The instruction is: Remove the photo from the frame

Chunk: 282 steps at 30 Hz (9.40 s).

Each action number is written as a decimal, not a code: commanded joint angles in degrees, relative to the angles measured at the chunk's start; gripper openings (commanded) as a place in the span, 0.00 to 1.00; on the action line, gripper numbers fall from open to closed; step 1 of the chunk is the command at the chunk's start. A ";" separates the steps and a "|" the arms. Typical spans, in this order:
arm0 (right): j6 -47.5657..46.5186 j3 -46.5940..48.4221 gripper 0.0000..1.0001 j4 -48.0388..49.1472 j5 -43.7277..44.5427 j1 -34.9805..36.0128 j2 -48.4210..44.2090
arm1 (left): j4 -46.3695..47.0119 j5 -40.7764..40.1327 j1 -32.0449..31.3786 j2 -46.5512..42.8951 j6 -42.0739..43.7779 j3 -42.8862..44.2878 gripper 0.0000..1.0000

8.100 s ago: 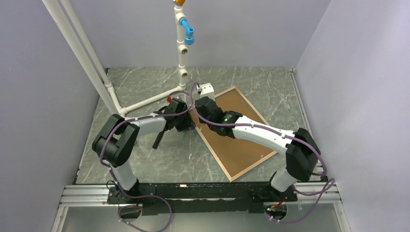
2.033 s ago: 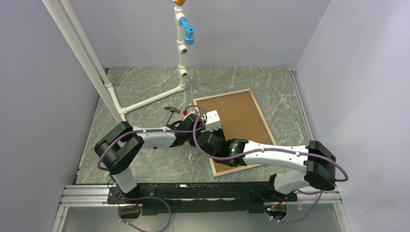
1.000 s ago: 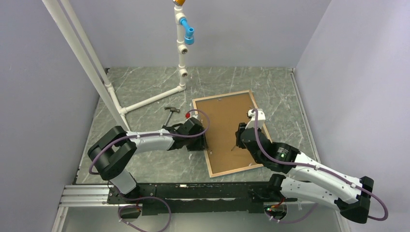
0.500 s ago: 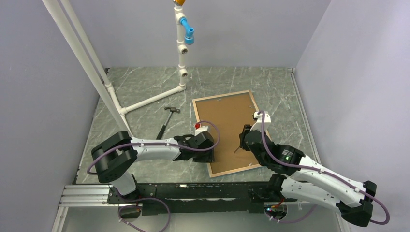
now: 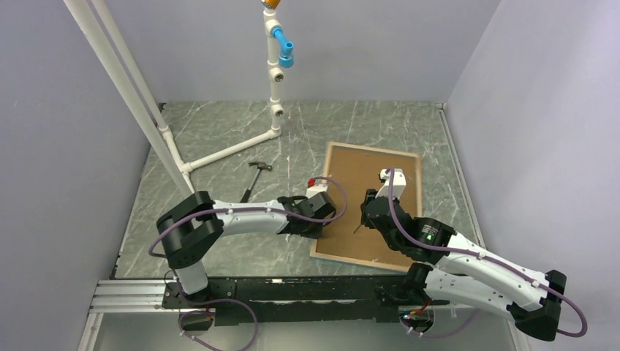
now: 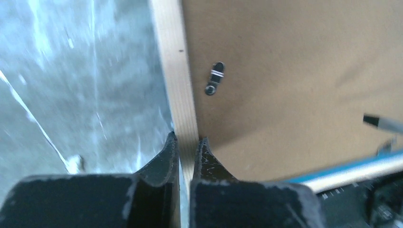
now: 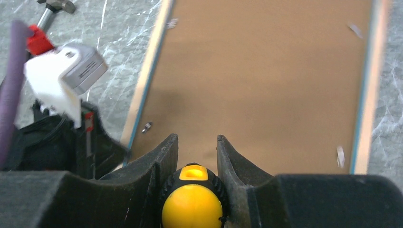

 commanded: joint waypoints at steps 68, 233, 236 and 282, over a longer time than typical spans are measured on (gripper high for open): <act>-3.87 -1.15 0.00 5.64 -3.96 -0.34 -0.90 | 6.31 4.35 15.26 -2.83 -33.25 -15.83 0.05; 29.82 40.49 0.00 29.63 -42.44 -2.69 78.65 | -22.92 21.00 32.57 -73.97 11.84 -6.68 0.95; 28.62 41.26 0.04 30.40 -42.34 -3.14 79.44 | -22.01 21.07 32.54 -75.25 11.34 -7.85 0.95; 17.20 -10.49 0.90 -5.09 -21.44 -25.04 0.21 | 17.47 25.71 22.10 -54.78 3.63 -31.66 0.93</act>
